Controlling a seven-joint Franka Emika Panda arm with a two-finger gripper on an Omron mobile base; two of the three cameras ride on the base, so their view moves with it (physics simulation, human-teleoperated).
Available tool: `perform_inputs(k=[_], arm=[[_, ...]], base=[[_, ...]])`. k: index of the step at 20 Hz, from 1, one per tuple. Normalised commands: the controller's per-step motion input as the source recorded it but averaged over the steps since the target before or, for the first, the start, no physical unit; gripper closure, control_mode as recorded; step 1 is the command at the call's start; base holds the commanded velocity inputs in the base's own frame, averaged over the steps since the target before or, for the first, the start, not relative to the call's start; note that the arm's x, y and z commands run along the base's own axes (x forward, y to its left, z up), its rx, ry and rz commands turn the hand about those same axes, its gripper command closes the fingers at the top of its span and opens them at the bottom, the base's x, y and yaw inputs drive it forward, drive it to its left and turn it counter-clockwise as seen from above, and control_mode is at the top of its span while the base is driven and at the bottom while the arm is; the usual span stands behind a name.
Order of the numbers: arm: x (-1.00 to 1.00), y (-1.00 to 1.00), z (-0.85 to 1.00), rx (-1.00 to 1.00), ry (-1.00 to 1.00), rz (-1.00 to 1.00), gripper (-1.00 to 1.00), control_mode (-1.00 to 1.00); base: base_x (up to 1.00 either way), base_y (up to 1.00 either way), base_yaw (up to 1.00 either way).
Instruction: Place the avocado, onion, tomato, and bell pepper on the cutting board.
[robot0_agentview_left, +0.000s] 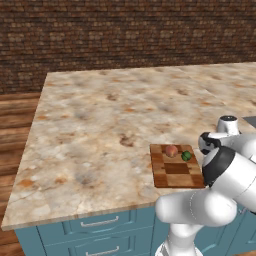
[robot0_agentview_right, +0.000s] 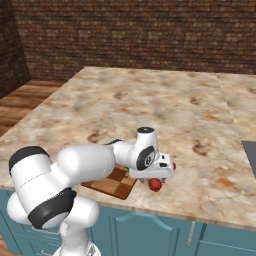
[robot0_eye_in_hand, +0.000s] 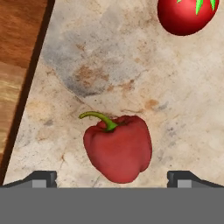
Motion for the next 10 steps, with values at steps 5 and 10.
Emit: perform_inputs(k=[5, 10], arm=[[0.00, -0.04, -0.02, 0.00, 0.00, 0.26, -1.00, -1.00], [0.06, 0.00, -0.02, 0.00, 0.00, 0.14, -1.00, -1.00]], base=[[0.00, 0.00, 0.00], [0.00, 0.00, 0.00]])
